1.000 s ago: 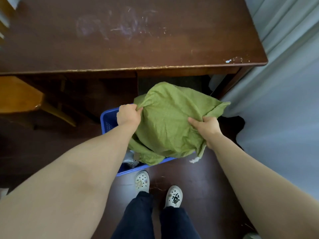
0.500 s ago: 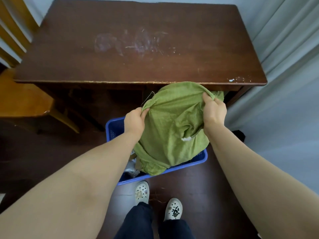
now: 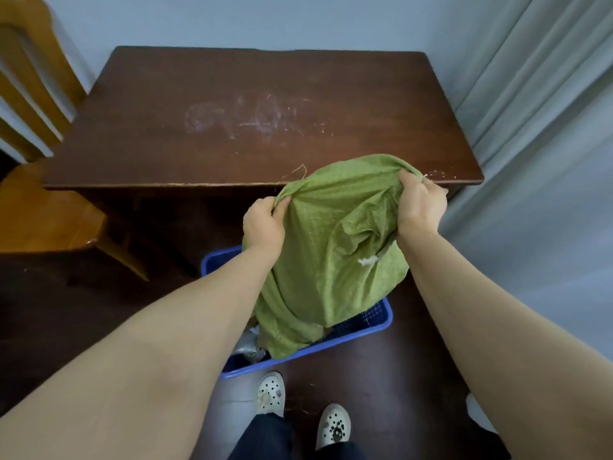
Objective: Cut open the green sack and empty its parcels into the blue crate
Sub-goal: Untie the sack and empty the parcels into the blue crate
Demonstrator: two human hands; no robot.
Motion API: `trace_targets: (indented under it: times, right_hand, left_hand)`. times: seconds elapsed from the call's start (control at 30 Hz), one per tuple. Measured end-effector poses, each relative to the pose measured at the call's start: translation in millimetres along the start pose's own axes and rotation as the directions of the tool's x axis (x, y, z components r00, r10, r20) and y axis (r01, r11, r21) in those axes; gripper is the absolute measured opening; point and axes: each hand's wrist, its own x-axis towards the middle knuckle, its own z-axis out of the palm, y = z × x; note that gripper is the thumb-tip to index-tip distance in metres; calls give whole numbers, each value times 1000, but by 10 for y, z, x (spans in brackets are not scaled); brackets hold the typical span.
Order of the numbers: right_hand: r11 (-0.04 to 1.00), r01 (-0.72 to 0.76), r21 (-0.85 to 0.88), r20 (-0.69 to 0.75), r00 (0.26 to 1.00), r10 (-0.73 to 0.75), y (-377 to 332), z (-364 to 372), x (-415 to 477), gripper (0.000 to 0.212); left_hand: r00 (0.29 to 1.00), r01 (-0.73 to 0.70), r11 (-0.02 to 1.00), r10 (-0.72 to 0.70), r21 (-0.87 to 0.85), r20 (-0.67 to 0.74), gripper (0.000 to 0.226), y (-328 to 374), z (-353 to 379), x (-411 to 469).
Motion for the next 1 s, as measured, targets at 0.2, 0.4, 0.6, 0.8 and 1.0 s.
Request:
trace_targets:
  times: [0.2,0.4,0.6,0.8,1.0]
  right_hand:
    - [991,-6,135,1,1000,5,-76,-121,-34,28]
    - [970,17,-242,10,1000,-15,163,-243,112,28]
    - [709,140,-691,94,990,-103,382,-268,185,46]
    - [-115,786,-607,794,603,-78,564,58,-1,143]
    - [28,724,-690,681,635,364,1097,349,-48,133]
  left_hand:
    - [996,-38,996,32,-76,-81,44,166,-10,-126]
    - [1000,-16,1000,16,-27,1,47,89,73,-223]
    - [993,-2,1000,2,0,116,47,-162,197,-378]
    - [977,-2,1000,9,-29,215,43,-202,230,-361]
    - [957,-9,1000,11,-6,290,50,-244,181,-256]
